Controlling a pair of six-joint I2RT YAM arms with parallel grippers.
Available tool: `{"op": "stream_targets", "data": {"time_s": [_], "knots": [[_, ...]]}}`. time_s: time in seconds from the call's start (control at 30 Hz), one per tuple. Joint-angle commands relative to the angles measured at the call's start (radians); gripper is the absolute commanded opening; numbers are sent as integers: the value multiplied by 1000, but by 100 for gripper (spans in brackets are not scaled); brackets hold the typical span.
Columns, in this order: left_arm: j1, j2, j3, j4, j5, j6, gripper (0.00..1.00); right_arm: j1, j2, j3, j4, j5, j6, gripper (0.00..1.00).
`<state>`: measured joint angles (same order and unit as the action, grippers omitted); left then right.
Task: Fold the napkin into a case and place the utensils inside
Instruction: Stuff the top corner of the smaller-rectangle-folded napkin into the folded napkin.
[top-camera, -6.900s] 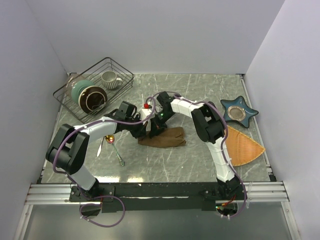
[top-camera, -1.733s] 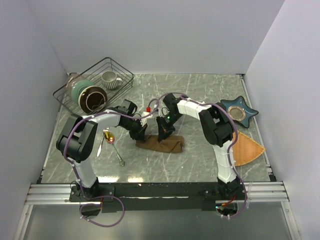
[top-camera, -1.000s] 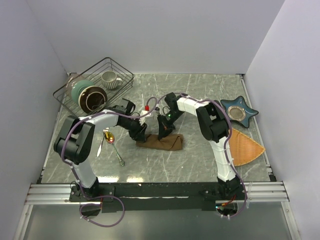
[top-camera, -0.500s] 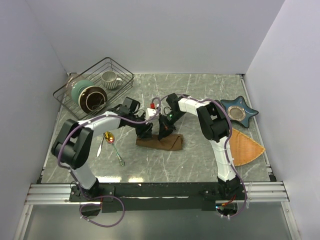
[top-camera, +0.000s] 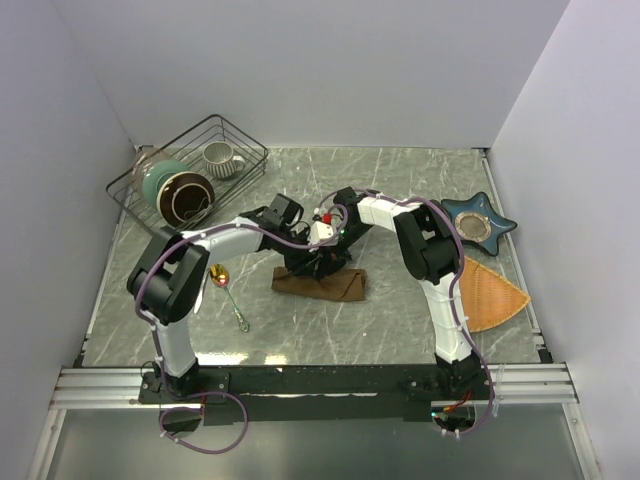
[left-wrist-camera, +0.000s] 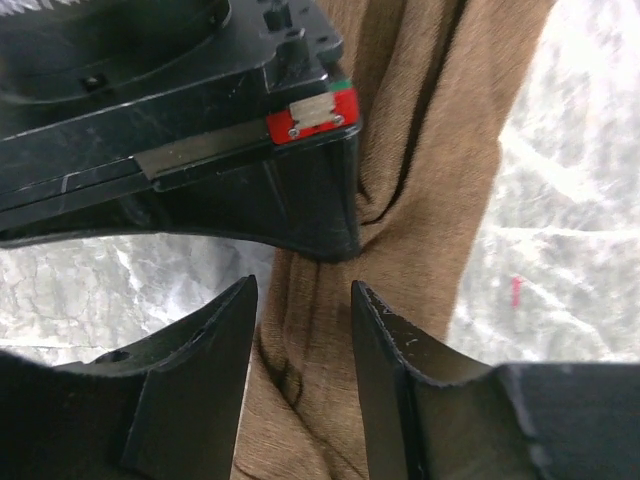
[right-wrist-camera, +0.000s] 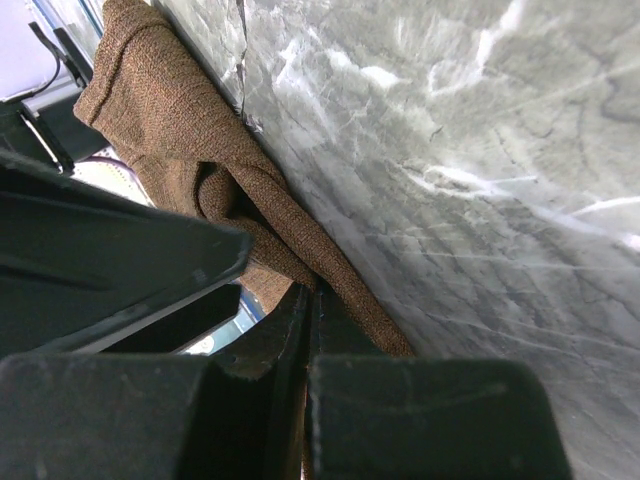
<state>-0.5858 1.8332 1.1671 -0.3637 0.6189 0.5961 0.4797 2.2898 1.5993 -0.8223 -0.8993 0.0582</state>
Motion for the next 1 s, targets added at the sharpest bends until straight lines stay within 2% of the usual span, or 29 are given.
{"op": "stream_targets", "data": {"time_s": [0.0,0.1,0.13,0.2,0.33,0.47,0.67,0.73,0.87,0.93,0.97], "knots": [[-12,41,54,-76,-44,90,47,7,19,-19,48,108,-23,0],[-23,61,65,-124,-62,117,39,8,10,-21,38,94,-23,0],[-26,63,63,-129,-67,120,32,8,-3,-22,34,86,-23,0],[-29,64,54,-138,-77,131,25,8,-22,-30,26,73,-18,2],[-29,69,39,-164,-97,151,16,-24,-92,-44,9,37,-11,16],[-32,64,23,-165,-108,157,13,-75,-141,-36,-66,10,-49,33],[-32,66,23,-170,-111,151,13,-139,-234,-96,-115,-13,-76,42],[-32,66,23,-172,-113,151,13,-144,-262,-148,-101,-10,-72,53],[-32,70,26,-170,-116,148,13,-144,-280,-232,-68,-42,-60,57],[-31,72,28,-172,-117,145,13,-142,-283,-284,-54,-52,-34,62],[-31,72,28,-170,-116,143,13,-145,-283,-301,-38,-52,-35,68]]}}
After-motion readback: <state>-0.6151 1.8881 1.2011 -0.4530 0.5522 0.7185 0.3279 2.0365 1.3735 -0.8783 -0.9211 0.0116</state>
